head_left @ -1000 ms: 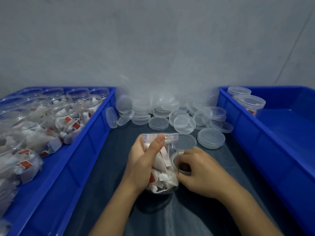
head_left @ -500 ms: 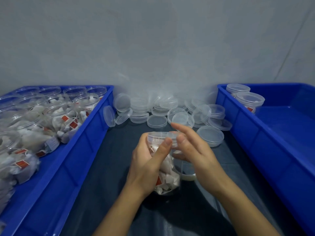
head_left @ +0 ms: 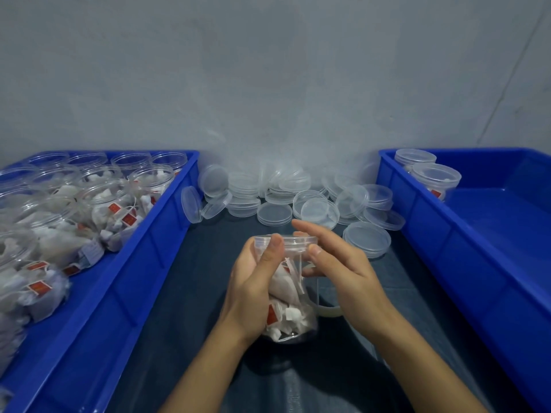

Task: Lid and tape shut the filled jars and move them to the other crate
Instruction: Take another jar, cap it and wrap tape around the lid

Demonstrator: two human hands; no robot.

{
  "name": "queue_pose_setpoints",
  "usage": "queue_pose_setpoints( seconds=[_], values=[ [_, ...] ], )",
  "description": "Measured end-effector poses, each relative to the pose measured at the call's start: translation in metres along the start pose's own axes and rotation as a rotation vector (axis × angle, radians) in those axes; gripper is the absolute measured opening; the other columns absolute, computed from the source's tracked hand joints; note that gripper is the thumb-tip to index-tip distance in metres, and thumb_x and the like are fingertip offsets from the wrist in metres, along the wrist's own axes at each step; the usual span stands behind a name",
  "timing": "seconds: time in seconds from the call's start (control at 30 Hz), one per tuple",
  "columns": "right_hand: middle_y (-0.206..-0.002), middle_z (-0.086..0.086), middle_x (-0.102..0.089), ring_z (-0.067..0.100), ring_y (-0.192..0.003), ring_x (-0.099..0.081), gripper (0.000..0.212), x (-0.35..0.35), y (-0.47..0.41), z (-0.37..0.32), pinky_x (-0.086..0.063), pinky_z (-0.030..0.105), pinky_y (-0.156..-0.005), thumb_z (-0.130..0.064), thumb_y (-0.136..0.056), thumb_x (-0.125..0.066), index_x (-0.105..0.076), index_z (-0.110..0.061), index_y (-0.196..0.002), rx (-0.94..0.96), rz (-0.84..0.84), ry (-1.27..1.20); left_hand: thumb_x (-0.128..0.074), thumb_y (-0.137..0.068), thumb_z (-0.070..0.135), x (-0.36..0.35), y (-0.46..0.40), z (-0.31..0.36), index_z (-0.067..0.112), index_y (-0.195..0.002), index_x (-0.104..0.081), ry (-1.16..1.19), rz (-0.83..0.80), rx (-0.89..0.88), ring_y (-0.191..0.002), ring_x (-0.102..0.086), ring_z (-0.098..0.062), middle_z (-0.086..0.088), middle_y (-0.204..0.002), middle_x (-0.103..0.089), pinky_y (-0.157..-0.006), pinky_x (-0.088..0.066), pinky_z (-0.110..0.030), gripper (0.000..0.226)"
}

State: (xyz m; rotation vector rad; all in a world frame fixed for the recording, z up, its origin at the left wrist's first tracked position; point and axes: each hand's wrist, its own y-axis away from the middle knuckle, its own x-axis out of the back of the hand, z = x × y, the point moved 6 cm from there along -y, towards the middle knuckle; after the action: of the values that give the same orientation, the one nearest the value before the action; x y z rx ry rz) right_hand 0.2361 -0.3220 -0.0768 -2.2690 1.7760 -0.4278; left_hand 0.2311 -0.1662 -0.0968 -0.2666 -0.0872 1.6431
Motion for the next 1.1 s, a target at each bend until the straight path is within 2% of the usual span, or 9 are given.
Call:
queue_pose_setpoints(
  seconds=[0.17,0.27,0.33,0.5,0.63,0.83,0.9,0.97,1.1],
  values=[
    [-0.118,-0.005,-0.074,0.014,-0.108,-0.071,0.040,-0.001,0.000,0.002,-0.056,0.025,-0.085,-0.029,-0.101,-0.051,-0.066,-0.037,-0.138,0.001,-0.006,-0.007,-0.061,-0.089,0.071,-0.003,0.000,0.000,0.001,-0.113,-0.065,0.030,-0.016,0.041,-0.107,-0.071,-0.046,-0.021,-0.107,-0.075,-0.104,-0.047,-0.071,0.074],
    [-0.105,-0.007,-0.071,0.015,-0.096,-0.070,0.038,-0.003,0.000,0.001,-0.060,0.038,-0.079,-0.050,-0.097,-0.055,-0.066,-0.042,-0.132,0.013,0.033,0.061,-0.060,-0.090,0.072,-0.006,0.001,-0.001,0.002,-0.114,-0.065,0.034,-0.030,0.052,-0.107,-0.073,-0.043,-0.021,-0.109,-0.076,-0.104,-0.048,-0.070,0.074],
    [-0.102,-0.010,-0.071,0.013,-0.093,-0.069,0.037,-0.004,0.000,0.002,-0.062,0.046,-0.080,-0.052,-0.093,-0.059,-0.067,-0.044,-0.128,0.014,0.054,0.085,-0.059,-0.092,0.070,-0.007,0.001,-0.002,-0.001,-0.117,-0.063,0.058,-0.040,0.068,-0.109,-0.072,-0.045,-0.024,-0.112,-0.075,-0.104,-0.048,-0.070,0.075],
    [-0.112,0.006,-0.070,0.030,-0.098,-0.067,0.033,-0.003,-0.002,0.003,-0.059,0.038,-0.082,-0.033,-0.094,-0.063,-0.072,-0.038,-0.125,-0.003,0.051,-0.017,-0.053,-0.097,0.059,-0.010,0.002,-0.001,-0.009,-0.119,-0.059,0.094,-0.032,0.084,-0.112,-0.069,-0.051,-0.031,-0.115,-0.073,-0.105,-0.047,-0.072,0.071],
    [-0.116,0.013,-0.068,0.042,-0.104,-0.060,0.035,0.001,-0.002,0.005,-0.057,0.047,-0.090,-0.033,-0.093,-0.064,-0.073,-0.038,-0.126,-0.042,0.044,-0.019,-0.050,-0.096,0.059,-0.011,0.002,0.001,-0.011,-0.122,-0.058,0.124,-0.040,0.085,-0.112,-0.066,-0.056,-0.035,-0.115,-0.071,-0.104,-0.047,-0.072,0.075],
    [-0.104,0.011,-0.073,0.043,-0.100,-0.066,0.028,0.006,-0.005,0.002,-0.056,0.057,-0.091,-0.042,-0.090,-0.066,-0.075,-0.037,-0.115,-0.135,0.012,0.018,-0.048,-0.101,0.067,-0.013,0.003,-0.006,-0.012,-0.124,-0.061,0.154,-0.047,0.121,-0.102,-0.072,-0.052,-0.037,-0.109,-0.071,-0.089,-0.059,-0.054,0.083],
    [-0.104,0.010,-0.074,0.038,-0.097,-0.068,0.032,0.009,-0.009,-0.003,-0.056,0.056,-0.092,-0.048,-0.086,-0.066,-0.075,-0.035,-0.114,-0.150,-0.010,0.074,-0.044,-0.099,0.063,-0.013,0.002,-0.011,-0.011,-0.122,-0.064,0.174,-0.052,0.141,-0.092,-0.075,-0.045,-0.035,-0.103,-0.073,-0.078,-0.063,-0.045,0.080],
    [-0.109,0.002,-0.073,0.031,-0.099,-0.068,0.036,0.011,-0.014,-0.008,-0.057,0.054,-0.094,-0.054,-0.086,-0.065,-0.073,-0.036,-0.116,-0.163,-0.047,0.172,-0.040,-0.097,0.058,-0.014,0.001,-0.013,-0.006,-0.124,-0.065,0.177,-0.068,0.149,-0.095,-0.076,-0.045,-0.032,-0.104,-0.075,-0.077,-0.064,-0.045,0.074],
    [-0.110,-0.022,-0.068,-0.006,-0.091,-0.069,0.057,0.017,-0.019,-0.024,-0.060,0.025,-0.074,-0.085,-0.069,-0.066,-0.063,-0.052,-0.116,-0.237,-0.136,0.454,-0.042,-0.104,0.063,-0.025,0.002,-0.008,0.018,-0.125,-0.075,0.144,-0.137,0.108,-0.106,-0.076,-0.037,-0.021,-0.115,-0.078,-0.079,-0.064,-0.036,0.060]
  ],
)
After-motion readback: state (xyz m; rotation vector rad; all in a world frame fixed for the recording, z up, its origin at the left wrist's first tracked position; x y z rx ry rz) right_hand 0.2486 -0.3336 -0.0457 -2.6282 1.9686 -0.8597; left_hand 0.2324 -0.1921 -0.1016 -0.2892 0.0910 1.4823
